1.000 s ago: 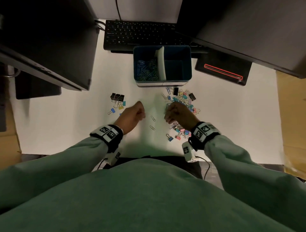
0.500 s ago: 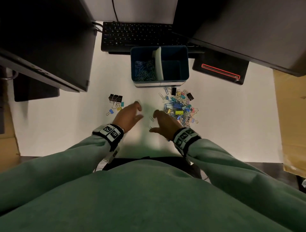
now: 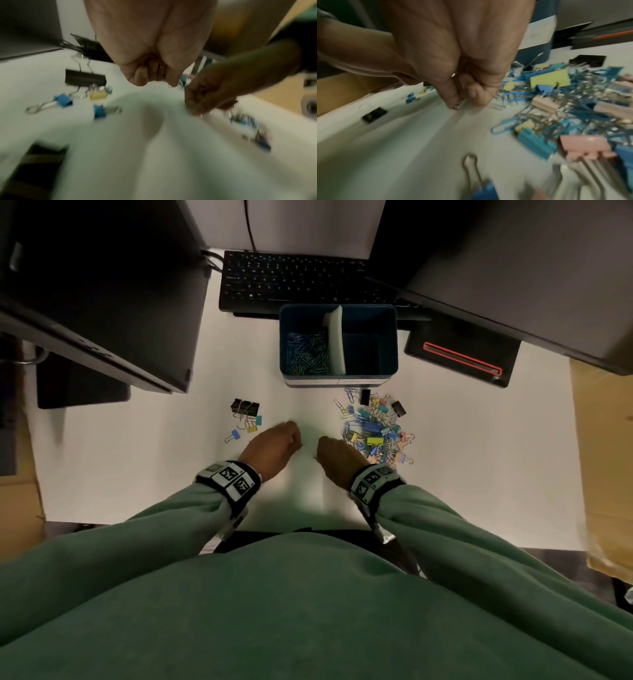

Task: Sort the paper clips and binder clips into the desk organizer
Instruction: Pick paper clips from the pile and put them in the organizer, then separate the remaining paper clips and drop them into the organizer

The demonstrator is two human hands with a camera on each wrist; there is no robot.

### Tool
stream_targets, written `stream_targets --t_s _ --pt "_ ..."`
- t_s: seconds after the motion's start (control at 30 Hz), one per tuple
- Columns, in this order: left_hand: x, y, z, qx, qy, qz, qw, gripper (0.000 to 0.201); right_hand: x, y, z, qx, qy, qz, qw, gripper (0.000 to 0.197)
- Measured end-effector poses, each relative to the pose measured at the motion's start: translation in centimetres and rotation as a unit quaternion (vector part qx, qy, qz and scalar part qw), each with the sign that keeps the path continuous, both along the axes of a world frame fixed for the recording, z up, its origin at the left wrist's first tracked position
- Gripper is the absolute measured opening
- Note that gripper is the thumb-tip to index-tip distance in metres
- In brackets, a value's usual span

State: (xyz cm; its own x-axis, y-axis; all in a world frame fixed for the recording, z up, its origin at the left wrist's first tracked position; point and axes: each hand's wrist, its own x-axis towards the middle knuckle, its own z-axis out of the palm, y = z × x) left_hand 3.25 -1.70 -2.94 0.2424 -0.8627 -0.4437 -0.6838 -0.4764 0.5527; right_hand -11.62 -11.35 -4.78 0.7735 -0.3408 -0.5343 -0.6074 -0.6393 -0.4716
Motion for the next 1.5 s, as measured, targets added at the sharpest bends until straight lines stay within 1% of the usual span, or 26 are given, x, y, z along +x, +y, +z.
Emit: stream_targets --t_s 0.07,0.13,0.23,0.27,0.3,0.33,0.4,0.43,0.5,0.53,0.57,0.6,0.63,0.67,0.7,0.73,0.77,0.83,0.9,0.93,1.0,1.1,1.2,1.37,1.4,1.5 --pt "0.3 -1.1 2.5 -0.059 0.015 0.032 0.998 0.008 0.2 -1.4 2.2 0.062 -0.006 -0.047 0.997 0.018" --pt "1.3 -2.8 5.3 -0.130 0.021 0.068 0.989 0.005 1.1 -3.6 5.3 0.087 -0.058 -0.122 0.987 0.015" --pt "4.0 -6.6 8.1 -0.196 0.018 0.112 0.974 0.005 4.0 -7.4 10.9 0.037 -0.192 -0.202 0.960 0.008" --pt "4.9 -8.1 8.4 -0.195 0.007 0.117 0.974 0.007 5.5 -8.7 12.1 0.018 -0.224 -0.214 0.951 0.009" --pt "5.6 -9.4 8.4 -0.180 -0.004 0.120 0.976 0.010 7.2 -9.8 12.6 -0.003 -0.230 -0.217 0.949 0.010" --pt "6.1 -10.5 8.3 -0.156 -0.013 0.126 0.980 0.012 8.9 -10.8 12.4 -0.024 -0.208 -0.218 0.953 0.012" --pt "6.3 -12.0 8.1 -0.113 -0.019 0.142 0.983 0.017 11.6 -12.1 10.9 -0.038 -0.128 -0.218 0.967 0.018" --pt "6.1 -12.2 8.1 -0.101 -0.018 0.145 0.984 0.020 12.3 -12.3 10.1 -0.040 -0.087 -0.203 0.974 0.021" --pt "5.8 -11.8 8.3 -0.101 -0.007 0.146 0.984 0.028 12.8 -12.1 9.8 -0.046 -0.015 -0.135 0.990 0.026" --pt "5.5 -11.2 8.3 -0.119 -0.004 0.151 0.981 0.031 12.5 -12.1 9.9 -0.048 -0.010 -0.104 0.993 0.030" --pt "5.2 -10.4 8.3 -0.146 -0.008 0.161 0.976 0.034 11.8 -12.0 10.4 -0.045 -0.041 -0.087 0.994 0.033" --pt "4.6 -9.5 8.1 -0.178 -0.015 0.174 0.968 0.034 10.7 -11.8 11.0 -0.032 -0.099 -0.093 0.990 0.036" --pt "3.7 -8.6 7.8 -0.204 -0.020 0.178 0.962 0.031 9.1 -11.6 11.5 -0.025 -0.168 -0.115 0.979 0.038" --pt "2.5 -7.6 7.2 -0.212 -0.018 0.163 0.963 0.026 7.3 -11.4 11.6 -0.028 -0.230 -0.141 0.963 0.039" --pt "1.1 -6.8 6.6 -0.198 -0.005 0.128 0.972 0.022 5.2 -11.2 11.4 -0.033 -0.264 -0.159 0.951 0.037" --pt "-0.4 -6.3 5.8 -0.170 0.011 0.081 0.982 0.022 2.9 -10.8 10.7 -0.042 -0.266 -0.165 0.949 0.032" --pt "-1.9 -6.1 4.6 -0.137 0.015 0.029 0.990 0.027 0.6 -10.4 9.8 -0.059 -0.239 -0.154 0.957 0.027" --pt "-4.4 -6.7 1.8 -0.079 -0.041 -0.066 0.994 0.043 -3.1 -9.3 7.5 -0.094 -0.140 -0.092 0.981 0.023" --pt "-6.0 -8.2 -0.4 -0.027 -0.107 -0.121 0.986 0.062 -5.5 -8.3 5.3 -0.100 -0.046 -0.022 0.994 0.033" --pt "-6.3 -8.8 -1.1 0.005 -0.128 -0.130 0.983 0.069 -6.2 -7.9 4.5 -0.095 -0.018 -0.008 0.995 0.038" --pt "-6.4 -9.2 -2.1 0.053 -0.157 -0.131 0.977 0.073 -7.1 -7.7 3.4 -0.087 -0.006 -0.019 0.996 0.041" --pt "-6.4 -7.6 -2.7 0.062 -0.187 -0.159 0.967 0.071 -8.5 -8.2 2.2 -0.085 -0.025 -0.045 0.995 0.034" --pt "-6.3 -4.8 -2.6 0.062 -0.181 -0.164 0.968 0.068 -10.4 -9.3 1.5 -0.073 -0.047 -0.042 0.995 0.029" --pt "-6.5 -1.1 -2.1 0.075 -0.152 -0.145 0.975 0.066 -12.6 -10.9 0.5 -0.093 -0.059 -0.008 0.994 0.022" --pt "-6.5 -0.9 -2.1 0.056 -0.151 -0.131 0.978 0.065 -12.8 -11.0 0.5 -0.091 -0.063 -0.011 0.994 0.022" --pt "-7.1 -3.2 -1.8 -0.058 -0.175 -0.058 0.981 0.060 -12.5 -11.2 1.3 -0.083 -0.096 -0.046 0.991 0.026"
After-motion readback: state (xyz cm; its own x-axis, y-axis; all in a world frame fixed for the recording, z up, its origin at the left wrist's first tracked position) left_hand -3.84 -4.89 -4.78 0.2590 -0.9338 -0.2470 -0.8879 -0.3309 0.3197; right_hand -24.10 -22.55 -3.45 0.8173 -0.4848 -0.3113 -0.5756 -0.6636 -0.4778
